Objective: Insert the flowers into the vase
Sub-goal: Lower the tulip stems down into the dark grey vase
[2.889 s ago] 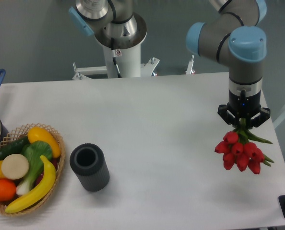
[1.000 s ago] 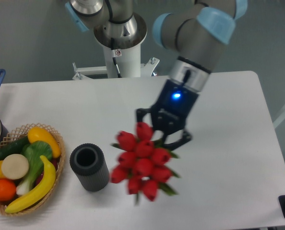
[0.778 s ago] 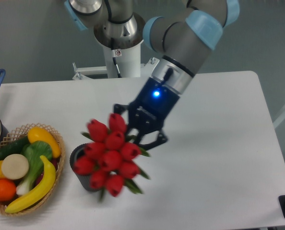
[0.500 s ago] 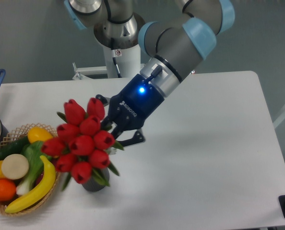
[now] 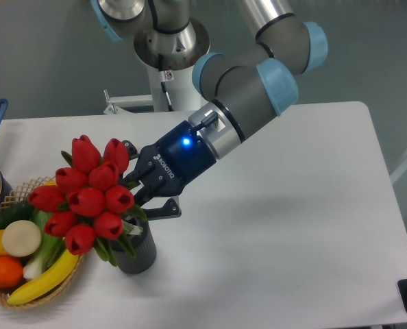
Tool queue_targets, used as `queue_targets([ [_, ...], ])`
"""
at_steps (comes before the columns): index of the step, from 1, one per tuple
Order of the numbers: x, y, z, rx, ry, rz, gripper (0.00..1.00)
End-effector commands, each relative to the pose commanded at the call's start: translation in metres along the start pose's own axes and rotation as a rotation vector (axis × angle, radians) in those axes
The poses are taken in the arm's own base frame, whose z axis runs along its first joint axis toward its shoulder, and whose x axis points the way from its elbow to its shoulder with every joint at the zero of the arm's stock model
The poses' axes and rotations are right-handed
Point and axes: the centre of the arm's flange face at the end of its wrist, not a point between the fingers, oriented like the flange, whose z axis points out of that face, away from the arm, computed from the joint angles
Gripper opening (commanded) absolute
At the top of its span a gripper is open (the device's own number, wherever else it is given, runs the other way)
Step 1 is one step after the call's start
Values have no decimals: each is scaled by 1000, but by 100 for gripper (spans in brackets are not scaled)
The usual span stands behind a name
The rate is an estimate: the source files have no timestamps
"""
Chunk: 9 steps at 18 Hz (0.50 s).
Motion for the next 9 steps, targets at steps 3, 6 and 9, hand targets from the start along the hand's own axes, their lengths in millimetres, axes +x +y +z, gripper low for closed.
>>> queue_targets([
  [3,6,5,1,-1,5,-12,9],
  [6,9,13,3,-3,9,-13,9],
  [9,13,32,6,-8,16,-3,9],
])
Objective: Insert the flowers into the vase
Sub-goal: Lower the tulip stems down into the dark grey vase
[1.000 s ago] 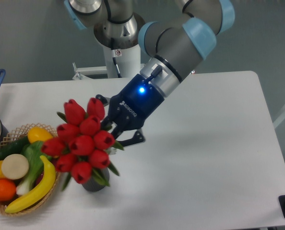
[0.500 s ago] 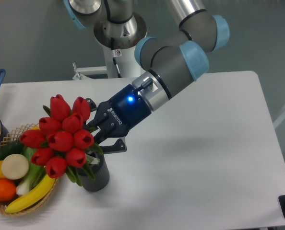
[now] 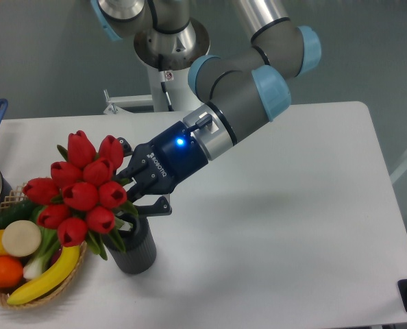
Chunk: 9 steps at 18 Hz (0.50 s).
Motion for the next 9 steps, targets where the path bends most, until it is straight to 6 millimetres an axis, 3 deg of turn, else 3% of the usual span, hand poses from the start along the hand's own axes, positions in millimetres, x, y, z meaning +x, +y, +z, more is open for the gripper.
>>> queue_targets([
  [9,9,57,9,-13,22,39,15],
])
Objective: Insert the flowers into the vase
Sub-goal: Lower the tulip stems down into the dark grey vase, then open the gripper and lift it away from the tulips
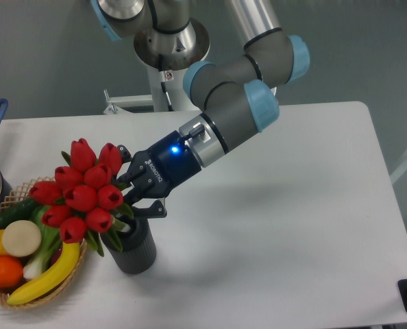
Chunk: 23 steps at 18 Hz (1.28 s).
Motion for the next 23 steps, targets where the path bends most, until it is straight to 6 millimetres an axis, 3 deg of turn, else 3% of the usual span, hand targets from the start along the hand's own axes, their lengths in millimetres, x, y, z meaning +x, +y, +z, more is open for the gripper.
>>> queue_targets([
  [4,6,22,4,-5,8,10,17],
  [8,9,44,6,-11,14,15,28],
  [10,12,54,6,-17,15,14,41],
  [18,8,77,4,-26,10,-4,57],
  [20,5,80,-2,-27,-2,-11,65],
  [23,3,93,-15,-24,-21,-41,88],
])
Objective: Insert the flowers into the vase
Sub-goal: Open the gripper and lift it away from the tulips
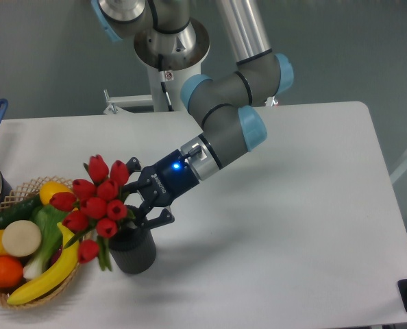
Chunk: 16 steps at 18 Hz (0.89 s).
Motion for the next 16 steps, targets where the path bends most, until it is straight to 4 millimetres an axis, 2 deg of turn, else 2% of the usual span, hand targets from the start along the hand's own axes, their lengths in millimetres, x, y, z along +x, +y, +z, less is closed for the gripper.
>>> queue_targets([
  [1,0,3,-5,1,-9,-10,100],
  [3,-1,7,-17,4,-28,-19,100],
  [11,-1,-21,-64,14,-115,24,100],
  [14,-6,-28,-102,-24,-197,37,100],
  [16,-11,-32,-135,-97,-280,49,100],
])
